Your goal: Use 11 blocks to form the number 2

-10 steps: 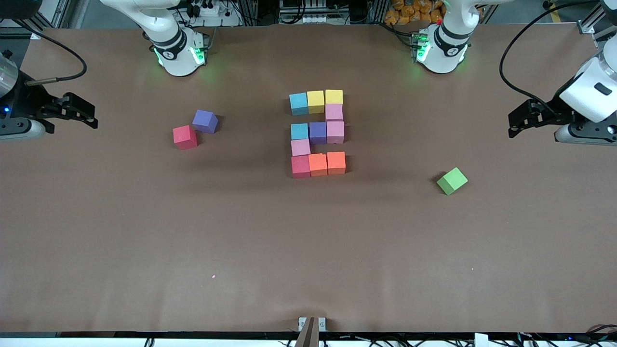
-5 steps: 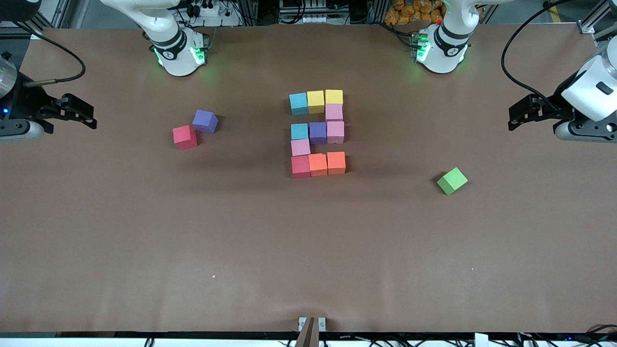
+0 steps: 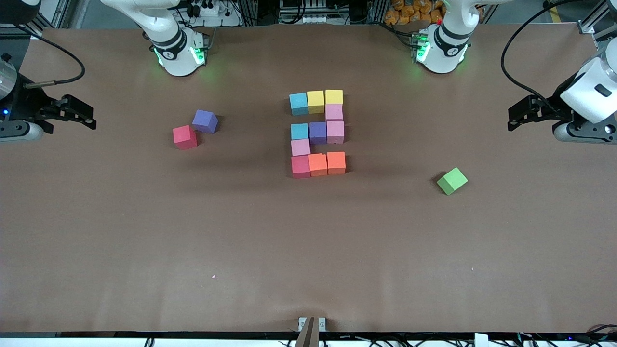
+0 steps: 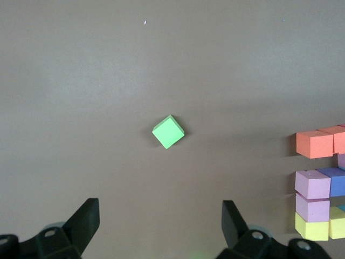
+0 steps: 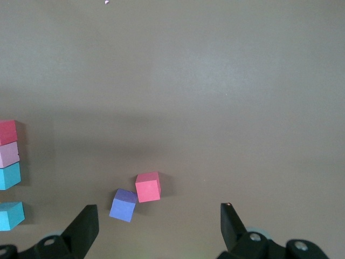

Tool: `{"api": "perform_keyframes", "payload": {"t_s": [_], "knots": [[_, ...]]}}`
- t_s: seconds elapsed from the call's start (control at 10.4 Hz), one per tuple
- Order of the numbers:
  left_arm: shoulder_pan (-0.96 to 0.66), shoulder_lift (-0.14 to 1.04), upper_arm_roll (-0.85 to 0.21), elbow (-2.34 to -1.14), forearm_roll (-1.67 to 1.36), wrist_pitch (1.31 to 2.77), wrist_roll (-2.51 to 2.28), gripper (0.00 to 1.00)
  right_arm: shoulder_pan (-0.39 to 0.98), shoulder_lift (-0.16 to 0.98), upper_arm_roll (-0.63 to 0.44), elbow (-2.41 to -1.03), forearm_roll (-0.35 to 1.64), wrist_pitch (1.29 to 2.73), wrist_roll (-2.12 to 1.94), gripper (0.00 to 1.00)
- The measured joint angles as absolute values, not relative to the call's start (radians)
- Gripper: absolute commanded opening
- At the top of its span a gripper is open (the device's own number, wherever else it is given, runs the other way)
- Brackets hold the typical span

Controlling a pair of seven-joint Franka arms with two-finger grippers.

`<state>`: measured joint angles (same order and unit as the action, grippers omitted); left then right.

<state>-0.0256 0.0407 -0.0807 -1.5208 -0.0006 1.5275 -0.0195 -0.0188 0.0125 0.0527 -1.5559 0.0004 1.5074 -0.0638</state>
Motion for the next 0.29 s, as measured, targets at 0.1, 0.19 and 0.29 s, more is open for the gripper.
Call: {"api": "perform_keyframes", "payload": {"t_s": [0.1, 0.19, 0.29], "knots": [[-0.026, 0.041, -0.081, -1.521, 0.000, 1.525, -0.019, 1.00, -0.019, 0.013, 0.052, -1.556, 0.000, 1.507, -0.064, 1.00], [-0.026, 0.042, -0.081, -1.521, 0.000, 1.524, -0.019, 1.00, -0.019, 0.013, 0.052, -1.557, 0.000, 1.507, -0.064, 1.00], [-0.026, 0.042, -0.081, -1.521, 0.000, 1.524, -0.019, 1.00, -0.019, 0.013, 0.052, -1.557, 0.000, 1.507, -0.064, 1.00]]}}
